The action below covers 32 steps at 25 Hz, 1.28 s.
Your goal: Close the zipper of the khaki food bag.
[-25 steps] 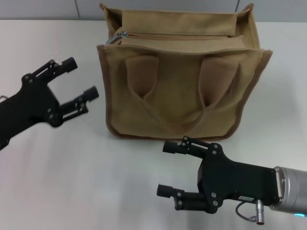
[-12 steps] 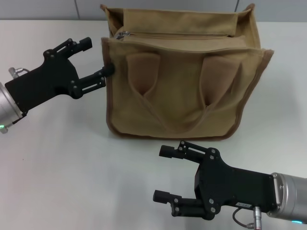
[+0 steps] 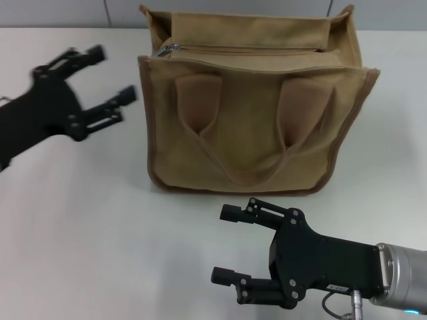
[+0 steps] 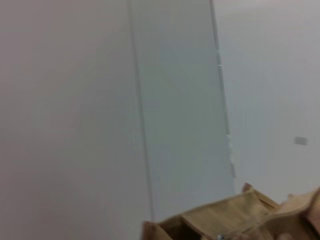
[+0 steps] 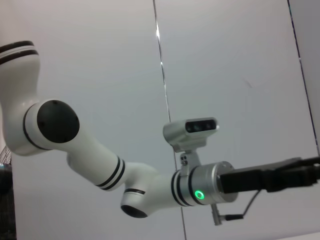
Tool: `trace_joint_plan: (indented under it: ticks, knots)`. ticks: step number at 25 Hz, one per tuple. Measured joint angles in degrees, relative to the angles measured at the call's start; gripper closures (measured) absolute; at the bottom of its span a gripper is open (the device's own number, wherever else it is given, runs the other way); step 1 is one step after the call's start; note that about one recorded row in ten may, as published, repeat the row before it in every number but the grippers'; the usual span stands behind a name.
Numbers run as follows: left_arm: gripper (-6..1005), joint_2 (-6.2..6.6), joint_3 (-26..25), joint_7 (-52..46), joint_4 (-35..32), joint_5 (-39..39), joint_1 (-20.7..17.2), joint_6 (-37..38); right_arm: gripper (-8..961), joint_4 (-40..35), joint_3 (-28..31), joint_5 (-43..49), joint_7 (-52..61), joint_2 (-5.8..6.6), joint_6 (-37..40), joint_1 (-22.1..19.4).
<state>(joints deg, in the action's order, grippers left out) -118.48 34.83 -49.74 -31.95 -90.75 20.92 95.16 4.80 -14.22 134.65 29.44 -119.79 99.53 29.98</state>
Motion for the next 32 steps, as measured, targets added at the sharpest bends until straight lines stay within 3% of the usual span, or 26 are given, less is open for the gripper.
trace_joint_plan:
  ticks: [8, 11, 14, 15, 18, 32]
  knots:
    - [178, -0.12, -2.50, -0.25, -0.02, 3.72, -1.13, -2.25, 163, 0.56, 0.10, 0.00, -0.01, 0.00, -1.31, 0.73]
    - [179, -0.24, -1.06, -0.46, 0.05, 3.08, -0.27, -5.55, 163, 1.12, 0.27, 0.00, -0.05, -0.04, -2.51, 1.00]
    - [180, -0.23, 3.24, -0.54, 0.09, 2.70, 0.33, -8.66, 163, 1.30, 0.36, 0.00, -0.05, -0.05, -2.88, 1.03]
    - [180, -0.12, 6.75, -0.53, -0.09, 2.66, 0.59, -10.05, 163, 1.31, 0.40, 0.00, -0.06, -0.06, -2.99, 0.98]
    - [181, -0.16, 9.44, -0.11, -0.45, 2.60, 0.88, -11.51, 163, 1.31, 0.42, 0.00, -0.07, -0.07, -3.04, 0.90]
    - [186, -0.65, 9.97, 0.32, 3.76, 11.08, 3.87, -13.20, 162, 1.91, 0.60, -0.26, -0.08, -0.09, -4.27, 0.76]
